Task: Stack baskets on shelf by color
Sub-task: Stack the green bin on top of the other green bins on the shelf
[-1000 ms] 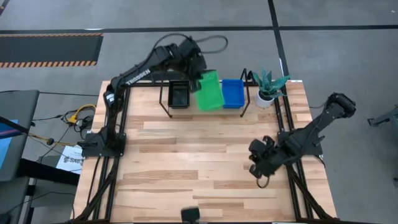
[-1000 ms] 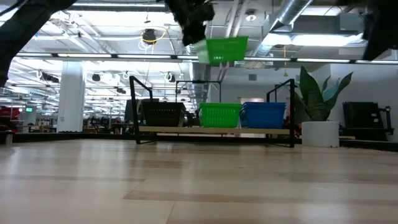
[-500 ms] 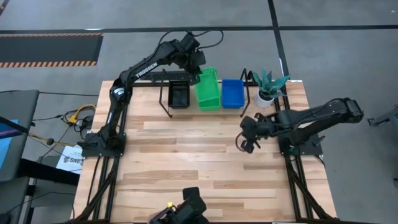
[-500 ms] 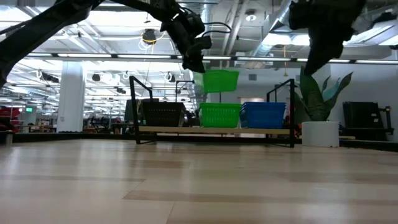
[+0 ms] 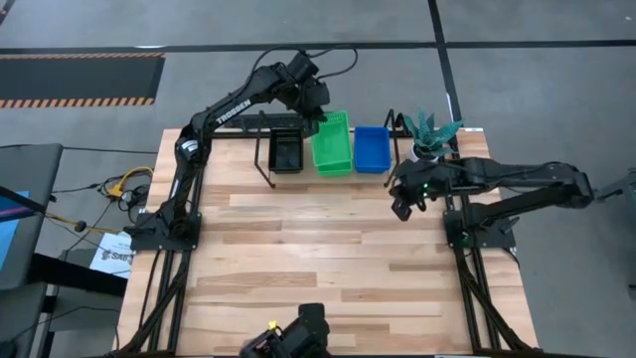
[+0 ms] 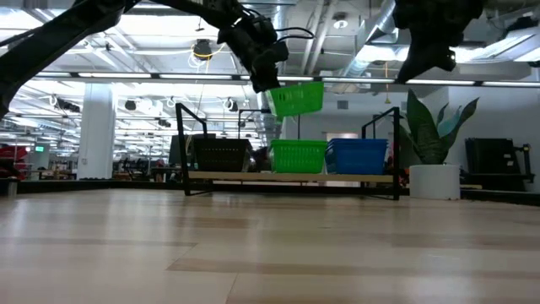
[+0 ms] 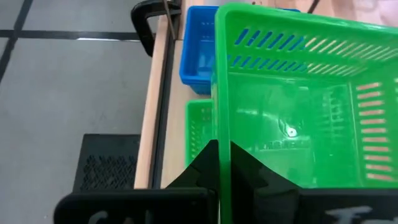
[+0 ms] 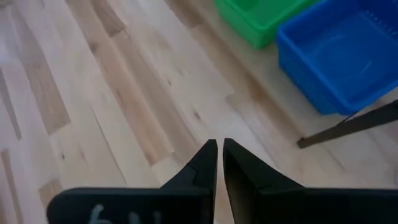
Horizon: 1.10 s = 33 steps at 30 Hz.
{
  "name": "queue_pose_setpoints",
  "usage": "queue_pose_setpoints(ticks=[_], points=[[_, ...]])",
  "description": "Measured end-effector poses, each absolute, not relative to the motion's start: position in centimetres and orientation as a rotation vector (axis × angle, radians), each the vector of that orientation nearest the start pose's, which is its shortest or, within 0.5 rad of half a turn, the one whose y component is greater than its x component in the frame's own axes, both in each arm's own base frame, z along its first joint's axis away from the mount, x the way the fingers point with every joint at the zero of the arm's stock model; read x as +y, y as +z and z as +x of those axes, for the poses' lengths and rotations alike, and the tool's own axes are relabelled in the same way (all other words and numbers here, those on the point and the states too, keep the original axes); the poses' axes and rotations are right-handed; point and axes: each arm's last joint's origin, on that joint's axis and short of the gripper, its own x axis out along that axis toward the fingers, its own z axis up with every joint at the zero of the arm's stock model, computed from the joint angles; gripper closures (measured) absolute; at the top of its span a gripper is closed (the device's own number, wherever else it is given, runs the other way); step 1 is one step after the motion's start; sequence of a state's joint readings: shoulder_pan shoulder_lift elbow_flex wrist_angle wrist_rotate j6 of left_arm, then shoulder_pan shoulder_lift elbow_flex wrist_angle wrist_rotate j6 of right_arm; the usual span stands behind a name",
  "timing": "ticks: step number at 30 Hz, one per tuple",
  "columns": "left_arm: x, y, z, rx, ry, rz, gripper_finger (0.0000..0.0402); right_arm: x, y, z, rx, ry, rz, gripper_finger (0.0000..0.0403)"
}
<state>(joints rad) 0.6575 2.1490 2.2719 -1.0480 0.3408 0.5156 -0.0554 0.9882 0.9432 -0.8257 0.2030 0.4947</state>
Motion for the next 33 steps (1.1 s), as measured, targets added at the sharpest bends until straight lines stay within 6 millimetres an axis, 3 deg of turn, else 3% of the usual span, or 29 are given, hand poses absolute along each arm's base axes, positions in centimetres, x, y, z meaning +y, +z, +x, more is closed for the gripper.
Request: queue_pose_setpoints(ticks=[14,33], points=[[28.5,30.1,38.4,0.934,0.091,0.081,0.0401,-3.2,29.8,18.3,0.802,-0.498,0.413,0.0349],[28.4,29.2,39.0,0.956,0.1,0.109,0.0401,-3.2,29.4,18.5,0.834,-0.486,0.421,0.0349]])
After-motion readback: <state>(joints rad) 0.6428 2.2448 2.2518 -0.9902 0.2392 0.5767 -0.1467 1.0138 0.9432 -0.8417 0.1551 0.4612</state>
